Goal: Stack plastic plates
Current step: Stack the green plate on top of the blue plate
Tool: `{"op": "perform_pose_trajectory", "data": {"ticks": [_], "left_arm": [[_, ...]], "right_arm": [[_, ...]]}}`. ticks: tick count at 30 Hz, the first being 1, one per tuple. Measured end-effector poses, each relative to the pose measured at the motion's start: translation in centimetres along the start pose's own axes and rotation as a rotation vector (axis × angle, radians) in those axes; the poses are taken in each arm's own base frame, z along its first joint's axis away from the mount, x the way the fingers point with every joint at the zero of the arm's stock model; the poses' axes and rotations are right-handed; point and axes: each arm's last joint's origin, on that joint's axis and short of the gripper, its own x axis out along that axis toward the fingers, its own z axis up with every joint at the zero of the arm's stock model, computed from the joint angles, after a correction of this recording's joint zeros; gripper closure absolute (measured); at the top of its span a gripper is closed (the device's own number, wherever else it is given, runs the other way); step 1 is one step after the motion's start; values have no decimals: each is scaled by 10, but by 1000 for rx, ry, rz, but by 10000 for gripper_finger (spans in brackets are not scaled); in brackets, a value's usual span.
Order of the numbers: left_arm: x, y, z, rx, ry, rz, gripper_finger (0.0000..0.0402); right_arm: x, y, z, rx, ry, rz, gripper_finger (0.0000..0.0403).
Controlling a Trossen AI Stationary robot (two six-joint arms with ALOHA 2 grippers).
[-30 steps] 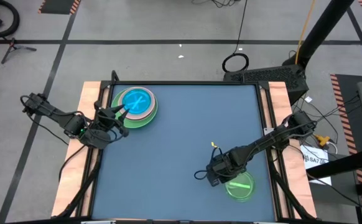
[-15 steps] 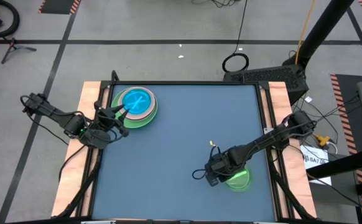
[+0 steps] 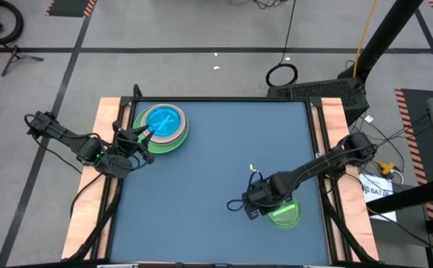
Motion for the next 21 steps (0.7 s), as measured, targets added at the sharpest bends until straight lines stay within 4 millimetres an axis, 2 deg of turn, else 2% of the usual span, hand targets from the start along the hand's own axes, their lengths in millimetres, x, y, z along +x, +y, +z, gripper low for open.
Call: {"op": "perform_pose_trajectory", "data": {"ticks": [6,10,14,21], "left_arm": [[0,0,0,0,0,0,272],[0,0,0,0,0,0,272],[0,0,0,0,0,0,272],[0,0,0,0,0,0,272]], "right_arm": [[18,2,3,46,23,-56,275],[36,2,6,56,107,-114,245],[43,3,10,43,111,-133,249],[42,3,15,18,109,-125,305]]}}
